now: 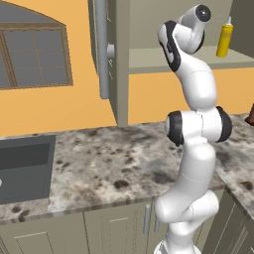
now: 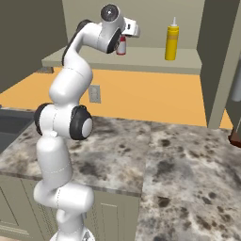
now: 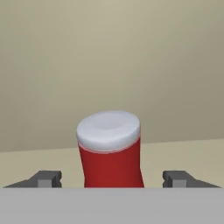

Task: Move the ketchup and mustard from the cabinet to the dining counter.

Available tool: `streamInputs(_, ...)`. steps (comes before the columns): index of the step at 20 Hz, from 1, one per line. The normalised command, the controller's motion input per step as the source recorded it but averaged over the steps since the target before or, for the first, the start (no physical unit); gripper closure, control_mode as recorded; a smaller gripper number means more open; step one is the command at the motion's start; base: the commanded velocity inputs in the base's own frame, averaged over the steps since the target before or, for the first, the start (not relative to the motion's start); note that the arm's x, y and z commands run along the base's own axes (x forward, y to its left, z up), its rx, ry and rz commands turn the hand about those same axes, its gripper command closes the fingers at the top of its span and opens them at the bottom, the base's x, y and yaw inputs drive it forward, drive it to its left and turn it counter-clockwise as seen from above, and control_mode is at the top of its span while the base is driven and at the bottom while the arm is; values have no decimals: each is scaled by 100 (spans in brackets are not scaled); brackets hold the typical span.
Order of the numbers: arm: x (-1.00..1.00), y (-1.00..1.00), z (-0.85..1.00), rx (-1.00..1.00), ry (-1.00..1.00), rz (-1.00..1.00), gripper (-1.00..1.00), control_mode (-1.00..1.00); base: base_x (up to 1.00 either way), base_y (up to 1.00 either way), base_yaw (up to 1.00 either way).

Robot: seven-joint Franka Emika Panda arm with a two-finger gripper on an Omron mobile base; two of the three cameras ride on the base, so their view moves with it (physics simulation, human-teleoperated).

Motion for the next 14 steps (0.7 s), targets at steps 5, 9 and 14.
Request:
streamInputs(5, 3, 0, 0, 0, 1, 0, 100, -100, 0, 0, 0)
streamInputs(9, -16, 0, 0, 0, -3, 1, 100, -100, 0, 0, 0)
streamInputs(14, -62, 0, 3, 0, -16, 5, 100, -100, 0, 0, 0)
